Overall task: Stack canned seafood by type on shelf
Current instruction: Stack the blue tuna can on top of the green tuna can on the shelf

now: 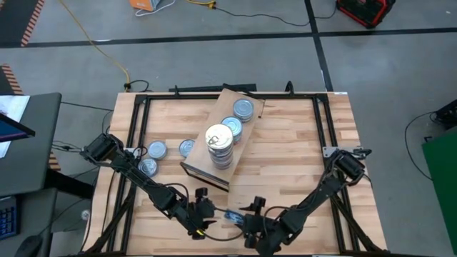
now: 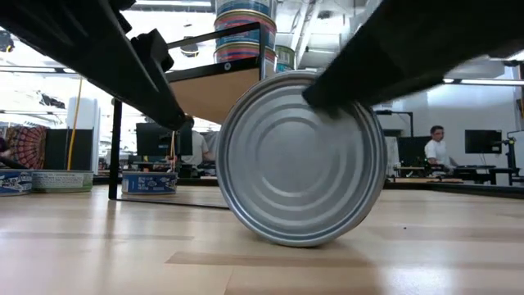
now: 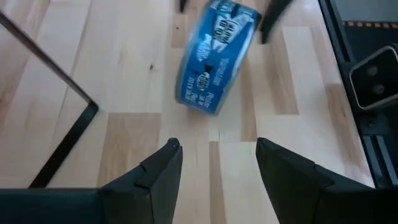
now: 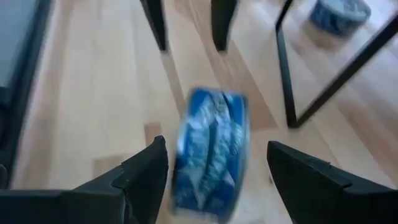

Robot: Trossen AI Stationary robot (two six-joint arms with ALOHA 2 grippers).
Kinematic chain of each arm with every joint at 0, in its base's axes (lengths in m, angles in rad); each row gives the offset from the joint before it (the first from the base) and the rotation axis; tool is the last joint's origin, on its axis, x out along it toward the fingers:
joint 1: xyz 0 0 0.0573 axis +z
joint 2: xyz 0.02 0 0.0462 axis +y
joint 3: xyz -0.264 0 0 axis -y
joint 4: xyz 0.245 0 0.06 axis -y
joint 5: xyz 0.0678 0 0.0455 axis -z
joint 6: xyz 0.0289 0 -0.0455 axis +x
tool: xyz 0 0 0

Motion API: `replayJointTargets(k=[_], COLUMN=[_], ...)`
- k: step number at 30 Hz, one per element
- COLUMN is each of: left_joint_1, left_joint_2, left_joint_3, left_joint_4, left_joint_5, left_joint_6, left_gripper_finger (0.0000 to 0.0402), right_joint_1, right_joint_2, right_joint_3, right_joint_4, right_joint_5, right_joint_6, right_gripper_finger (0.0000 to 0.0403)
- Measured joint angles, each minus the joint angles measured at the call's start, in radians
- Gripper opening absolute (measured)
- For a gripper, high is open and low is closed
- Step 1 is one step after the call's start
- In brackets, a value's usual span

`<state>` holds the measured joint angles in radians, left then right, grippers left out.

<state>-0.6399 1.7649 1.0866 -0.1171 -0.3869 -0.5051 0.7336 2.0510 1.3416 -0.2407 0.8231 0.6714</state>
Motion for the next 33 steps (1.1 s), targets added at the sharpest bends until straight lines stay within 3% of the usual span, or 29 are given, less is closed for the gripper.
replayJointTargets(k=[5,10,17,20,25,33], left_joint_1=[0.000,0.000,-0.042,-0.068,-0.092,-0.078], left_joint_2=[0.000,-0.011,-0.085,-0.092,-0.087,-0.085], left_joint_3=[0.000,0.000,0.003,0.003,-0.081,-0.323], left_joint_4=[0.001,0.027,0.071,0.092,0.330,0.729], left_joint_5=[0.050,0.051,0.025,0.077,0.151,0.181], left_joint_6=[0.025,0.051,0.274,0.364,0.377,0.294], left_gripper_finger=[0.0202,0.0202,0.0202,0.0202,0.0202,0.0202], right_joint_1=[-0.015,-0.035,-0.044,-0.043,-0.018,0.007], right_joint_2=[0.000,0.000,-0.023,-0.066,-0.198,-0.404], right_joint_3=[-0.014,-0.042,-0.043,-0.022,-0.002,-0.002], right_joint_4=[-0.022,-0.004,-0.033,-0.155,-0.366,-0.600], right_joint_5=[-0.056,-0.115,-0.123,-0.123,-0.023,0.272], right_joint_6=[0.012,0.009,-0.059,-0.041,-0.009,-0.081], right_gripper_finger=[0.0295,0.0260,0.0167,0.0166,0.0166,0.0178])
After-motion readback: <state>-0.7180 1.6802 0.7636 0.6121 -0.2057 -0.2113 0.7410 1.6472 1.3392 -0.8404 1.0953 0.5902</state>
